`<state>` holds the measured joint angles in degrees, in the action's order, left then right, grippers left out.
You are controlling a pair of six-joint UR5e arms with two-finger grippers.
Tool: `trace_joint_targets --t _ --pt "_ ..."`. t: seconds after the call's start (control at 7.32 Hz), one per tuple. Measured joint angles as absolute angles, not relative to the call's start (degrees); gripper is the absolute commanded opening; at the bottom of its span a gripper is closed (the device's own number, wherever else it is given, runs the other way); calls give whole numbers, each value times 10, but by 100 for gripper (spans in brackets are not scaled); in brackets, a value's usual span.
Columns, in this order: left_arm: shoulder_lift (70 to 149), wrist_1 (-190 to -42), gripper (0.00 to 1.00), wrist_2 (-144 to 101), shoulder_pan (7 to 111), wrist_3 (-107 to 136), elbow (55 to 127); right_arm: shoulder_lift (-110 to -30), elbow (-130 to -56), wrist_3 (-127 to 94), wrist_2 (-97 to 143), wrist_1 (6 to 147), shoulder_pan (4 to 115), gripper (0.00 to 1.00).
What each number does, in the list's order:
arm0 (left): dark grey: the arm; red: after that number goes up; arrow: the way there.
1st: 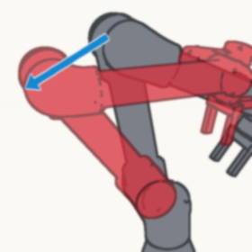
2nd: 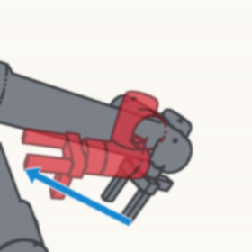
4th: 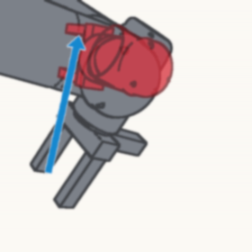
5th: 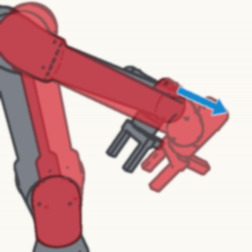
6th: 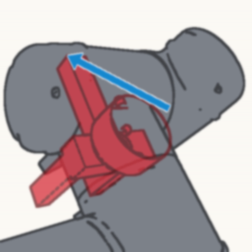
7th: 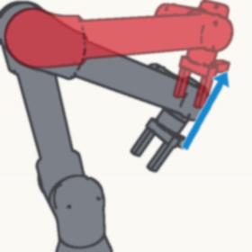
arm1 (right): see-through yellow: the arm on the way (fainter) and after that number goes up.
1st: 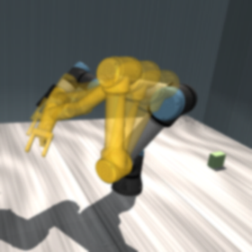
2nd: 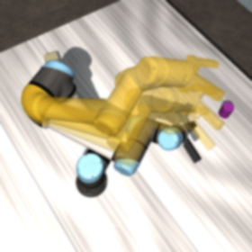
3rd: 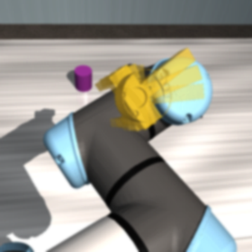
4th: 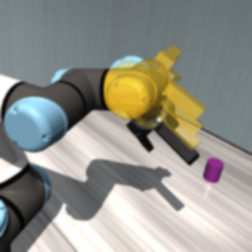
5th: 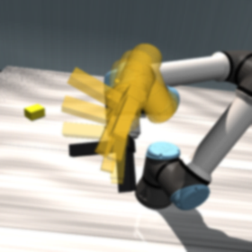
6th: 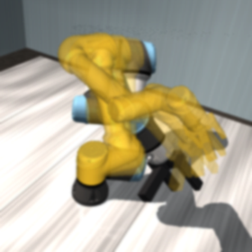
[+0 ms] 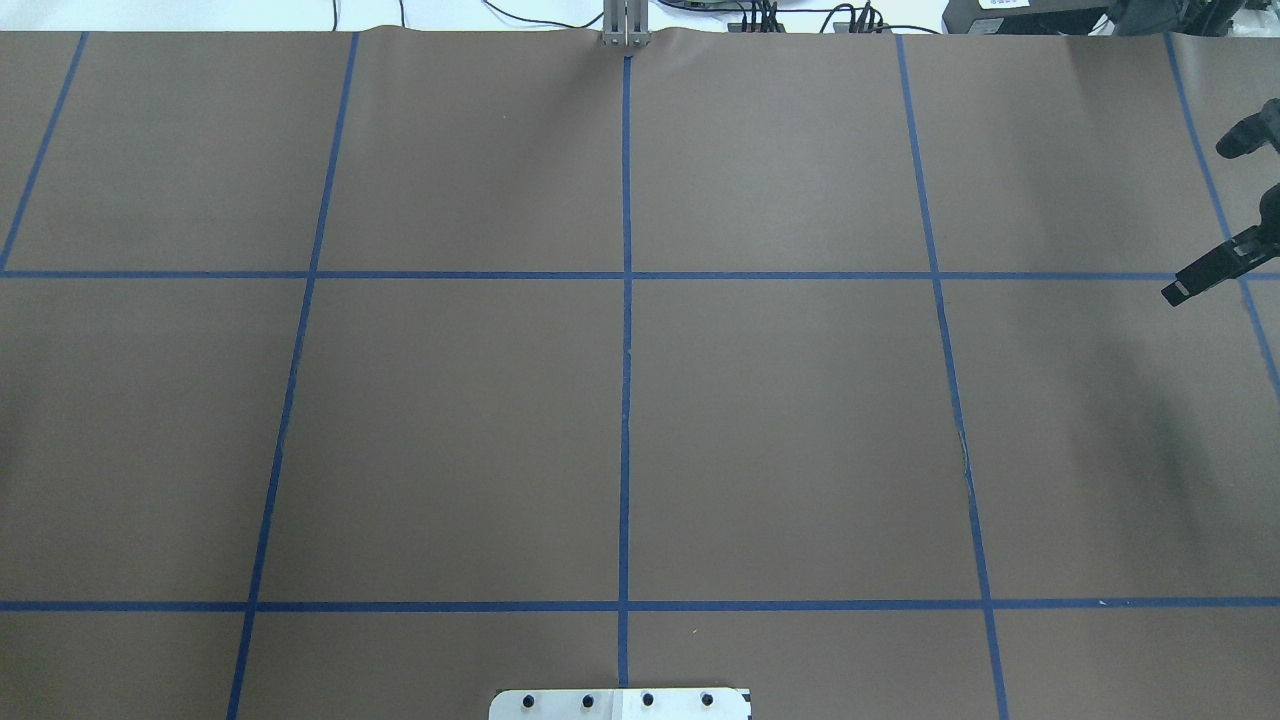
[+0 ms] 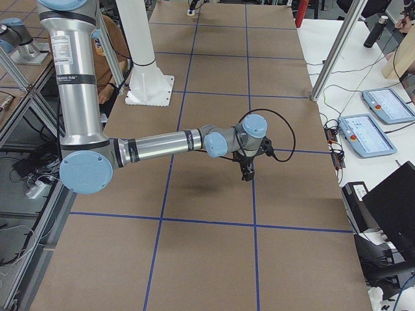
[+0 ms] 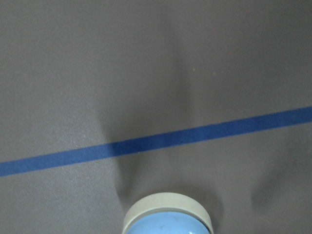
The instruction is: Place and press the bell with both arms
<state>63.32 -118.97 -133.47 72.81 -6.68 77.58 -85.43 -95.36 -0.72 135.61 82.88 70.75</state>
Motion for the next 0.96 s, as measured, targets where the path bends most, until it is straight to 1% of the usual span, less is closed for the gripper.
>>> trace_joint_targets --t 0.96 --pt "640 -1189 99 -1340 715 -63 759 -855 -957 -8 1357 829 702 100"
